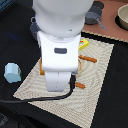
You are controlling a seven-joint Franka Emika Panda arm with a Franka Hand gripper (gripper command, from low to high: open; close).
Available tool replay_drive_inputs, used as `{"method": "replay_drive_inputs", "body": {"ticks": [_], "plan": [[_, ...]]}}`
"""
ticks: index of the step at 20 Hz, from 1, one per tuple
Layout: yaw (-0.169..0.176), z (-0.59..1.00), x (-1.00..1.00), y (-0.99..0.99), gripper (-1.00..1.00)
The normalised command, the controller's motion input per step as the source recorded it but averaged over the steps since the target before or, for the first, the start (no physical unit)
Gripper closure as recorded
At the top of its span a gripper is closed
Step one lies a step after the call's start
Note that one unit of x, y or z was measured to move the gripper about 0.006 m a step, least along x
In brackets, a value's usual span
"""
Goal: Interact with the objects in diverse but meaningful ways.
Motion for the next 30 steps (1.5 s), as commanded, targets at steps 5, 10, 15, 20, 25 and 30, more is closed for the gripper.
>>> {"method": "replay_drive_inputs", "body": {"ticks": [5,10,15,20,25,30], "plan": [[0.0,-0.44,-0.72,0.11,1.0],[0.0,-0.49,-0.83,0.1,1.0],[0.0,-0.25,-0.79,0.21,1.0],[0.0,-0.1,-0.85,0.27,1.0],[0.0,0.0,-0.87,0.3,1.0],[0.0,0.0,-0.85,0.3,1.0]]}}
